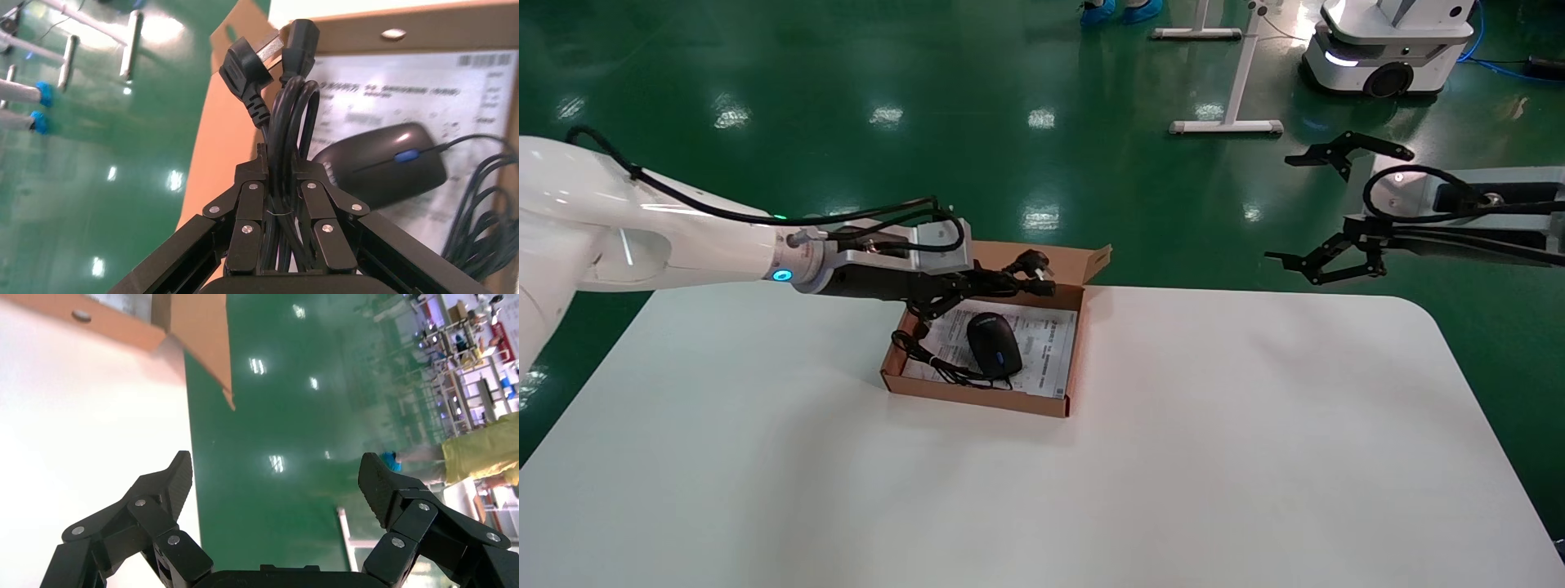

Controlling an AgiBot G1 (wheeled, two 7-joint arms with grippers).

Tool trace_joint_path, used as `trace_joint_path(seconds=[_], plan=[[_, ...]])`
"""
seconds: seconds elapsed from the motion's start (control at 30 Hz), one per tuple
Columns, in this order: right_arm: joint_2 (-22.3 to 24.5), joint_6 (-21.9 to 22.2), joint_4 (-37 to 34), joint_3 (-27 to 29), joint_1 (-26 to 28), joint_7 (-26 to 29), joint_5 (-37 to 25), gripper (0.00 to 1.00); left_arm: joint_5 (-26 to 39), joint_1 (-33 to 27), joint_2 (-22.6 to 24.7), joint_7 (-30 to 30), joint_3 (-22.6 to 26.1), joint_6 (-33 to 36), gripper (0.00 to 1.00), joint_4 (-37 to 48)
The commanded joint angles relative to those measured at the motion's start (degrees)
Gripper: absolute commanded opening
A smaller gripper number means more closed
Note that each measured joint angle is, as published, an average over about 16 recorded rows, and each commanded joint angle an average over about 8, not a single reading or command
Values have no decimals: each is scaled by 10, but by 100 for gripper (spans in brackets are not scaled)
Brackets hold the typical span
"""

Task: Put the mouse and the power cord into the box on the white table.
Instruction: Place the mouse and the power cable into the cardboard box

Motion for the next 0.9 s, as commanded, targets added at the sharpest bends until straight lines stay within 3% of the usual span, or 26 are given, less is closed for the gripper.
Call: trace_joint_path(seconds=[0.03,0.17,0.3,0.63,0.9], plan=[[4,-2,-6,-1,-1,-3,-1,100,0,1,7,6,0,-1,17,7],[5,-5,-13,-2,-3,-5,-2,100,-1,0,8,15,0,15,67,13],[5,-9,-20,0,-4,-3,0,100,-2,-1,10,21,-1,22,100,17],[6,-12,-22,7,-9,5,9,100,-8,6,5,16,-6,27,100,10],[25,-23,50,43,-53,67,30,100,-49,51,-39,-32,-44,49,100,-67]])
